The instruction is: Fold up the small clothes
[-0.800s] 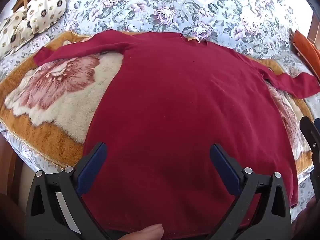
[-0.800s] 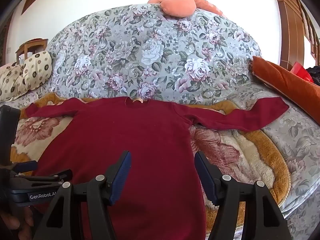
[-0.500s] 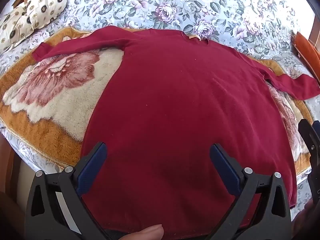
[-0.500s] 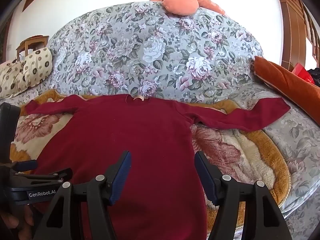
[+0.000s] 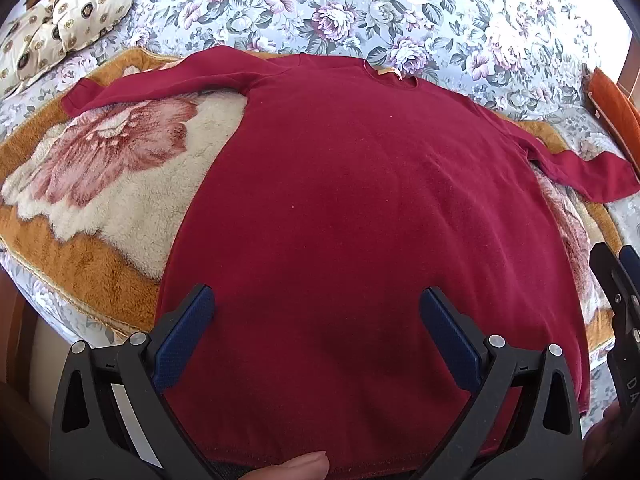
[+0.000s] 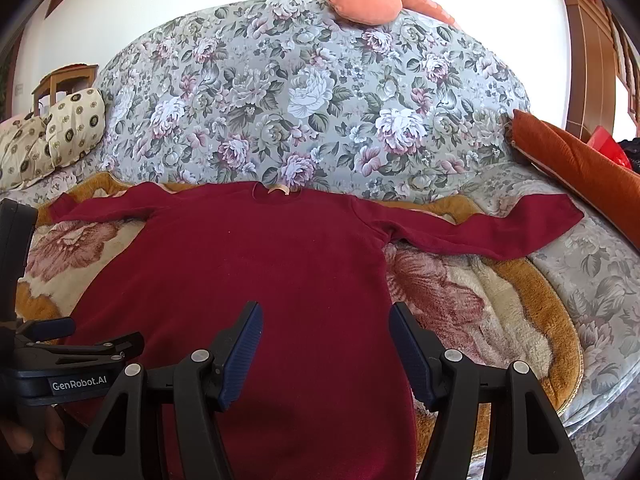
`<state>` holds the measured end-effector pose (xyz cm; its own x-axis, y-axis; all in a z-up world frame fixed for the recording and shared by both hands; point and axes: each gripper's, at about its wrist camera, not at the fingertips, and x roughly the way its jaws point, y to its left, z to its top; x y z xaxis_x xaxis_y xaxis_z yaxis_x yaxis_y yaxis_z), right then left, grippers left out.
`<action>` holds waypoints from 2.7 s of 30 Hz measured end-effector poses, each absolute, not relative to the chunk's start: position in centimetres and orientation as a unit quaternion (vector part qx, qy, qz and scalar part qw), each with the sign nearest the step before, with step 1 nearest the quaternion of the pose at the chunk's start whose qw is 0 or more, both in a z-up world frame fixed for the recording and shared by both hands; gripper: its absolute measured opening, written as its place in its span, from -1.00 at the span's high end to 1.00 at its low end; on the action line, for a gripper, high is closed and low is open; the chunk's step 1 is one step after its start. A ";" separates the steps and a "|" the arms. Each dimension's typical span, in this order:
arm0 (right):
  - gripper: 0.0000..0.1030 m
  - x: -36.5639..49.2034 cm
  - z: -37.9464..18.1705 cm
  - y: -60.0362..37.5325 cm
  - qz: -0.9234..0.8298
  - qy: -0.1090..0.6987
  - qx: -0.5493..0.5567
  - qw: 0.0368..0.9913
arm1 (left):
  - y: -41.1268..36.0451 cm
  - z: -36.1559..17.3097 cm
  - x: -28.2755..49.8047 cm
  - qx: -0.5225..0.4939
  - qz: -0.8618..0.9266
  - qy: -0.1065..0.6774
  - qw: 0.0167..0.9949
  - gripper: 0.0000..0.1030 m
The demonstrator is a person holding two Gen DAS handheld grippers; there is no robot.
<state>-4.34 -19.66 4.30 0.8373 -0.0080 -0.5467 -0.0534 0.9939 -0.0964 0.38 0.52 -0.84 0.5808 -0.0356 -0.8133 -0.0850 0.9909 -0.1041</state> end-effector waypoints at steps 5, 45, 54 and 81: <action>-0.22 -4.1 4.4 -19.6 0.012 0.289 -0.054 0.956 | 0.6 -0.9 0.3 -0.067 0.013 0.458 0.887 -0.99; -0.23 -3.8 4.0 -19.7 0.014 0.297 -0.058 0.953 | 0.4 -1.0 0.2 -0.076 0.013 0.460 0.885 -0.99; -0.22 -3.8 3.7 -19.7 0.014 0.298 -0.058 0.953 | 0.4 -1.0 0.2 -0.076 0.013 0.461 0.884 -0.99; -0.22 -3.7 3.7 -19.7 0.009 0.305 -0.057 0.951 | 0.9 -1.0 0.3 -0.095 0.011 0.465 0.880 -0.99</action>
<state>-3.72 -19.74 3.70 0.8135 -0.0187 -0.5812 -0.0510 0.9933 -0.1033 0.26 0.94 -1.01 0.5677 -0.0682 -0.8204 -0.1078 0.9818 -0.1562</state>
